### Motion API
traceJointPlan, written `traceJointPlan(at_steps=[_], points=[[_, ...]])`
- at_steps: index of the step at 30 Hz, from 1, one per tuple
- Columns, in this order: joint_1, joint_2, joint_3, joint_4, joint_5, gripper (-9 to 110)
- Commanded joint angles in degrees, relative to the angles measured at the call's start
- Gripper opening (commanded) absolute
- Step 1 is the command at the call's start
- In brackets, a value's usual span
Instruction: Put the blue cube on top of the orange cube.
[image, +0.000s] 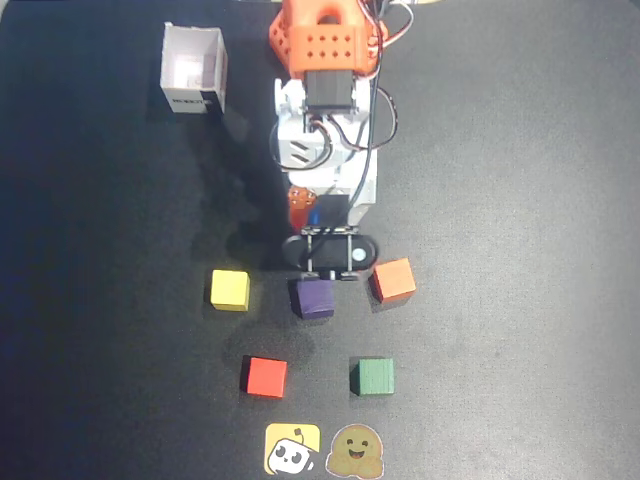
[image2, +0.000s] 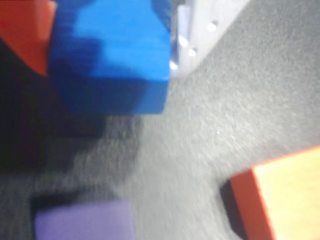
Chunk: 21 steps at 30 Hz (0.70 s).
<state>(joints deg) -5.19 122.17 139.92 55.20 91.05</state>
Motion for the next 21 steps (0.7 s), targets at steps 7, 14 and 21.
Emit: traceJointPlan(at_steps=[7, 14, 21], points=[[-4.04, -0.53, -7.91, 1.32, -0.53, 6], [-8.79, -6.68, -14.24, 1.67, 2.99, 6], [-12.22, -13.62, -19.86, 1.49, 5.80, 6]])
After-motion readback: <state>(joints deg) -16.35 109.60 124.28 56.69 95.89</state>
